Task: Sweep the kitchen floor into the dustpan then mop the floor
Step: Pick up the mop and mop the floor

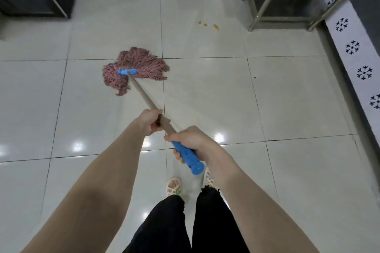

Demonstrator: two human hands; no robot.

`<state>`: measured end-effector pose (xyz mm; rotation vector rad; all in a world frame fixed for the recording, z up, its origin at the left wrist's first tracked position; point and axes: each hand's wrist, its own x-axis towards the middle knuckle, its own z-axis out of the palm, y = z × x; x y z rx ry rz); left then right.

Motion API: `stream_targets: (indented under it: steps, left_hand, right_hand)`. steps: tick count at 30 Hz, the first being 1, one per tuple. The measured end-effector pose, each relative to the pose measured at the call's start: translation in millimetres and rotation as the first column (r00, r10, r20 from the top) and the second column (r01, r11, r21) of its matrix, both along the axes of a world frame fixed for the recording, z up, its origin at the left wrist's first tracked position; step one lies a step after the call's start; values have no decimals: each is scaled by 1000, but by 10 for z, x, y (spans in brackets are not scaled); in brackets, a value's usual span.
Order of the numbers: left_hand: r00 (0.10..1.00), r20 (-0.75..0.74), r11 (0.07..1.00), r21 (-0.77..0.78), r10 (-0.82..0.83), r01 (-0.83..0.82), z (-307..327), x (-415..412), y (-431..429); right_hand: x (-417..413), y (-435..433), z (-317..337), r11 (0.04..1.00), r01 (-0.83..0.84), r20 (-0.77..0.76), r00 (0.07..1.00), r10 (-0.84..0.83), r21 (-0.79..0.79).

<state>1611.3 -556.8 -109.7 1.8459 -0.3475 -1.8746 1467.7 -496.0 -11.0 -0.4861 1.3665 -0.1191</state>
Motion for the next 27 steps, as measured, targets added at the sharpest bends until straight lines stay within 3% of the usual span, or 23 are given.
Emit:
stream_targets:
  steps: [6,12,27]
  left_hand:
    - [992,83,995,4,94,-95,-30,605,494]
    - [993,67,995,6,98,-99,-11,409,708]
    - [963,-20,963,-33,-267,266,-112,-2031,1857]
  right_hand:
    - [508,326,-27,993,-111,44,993,112,-35]
    - [296,575,-38,993,-74,-4,997,74,-95]
    - [-1688,2314,147,957,277,-157,945,-288,-84]
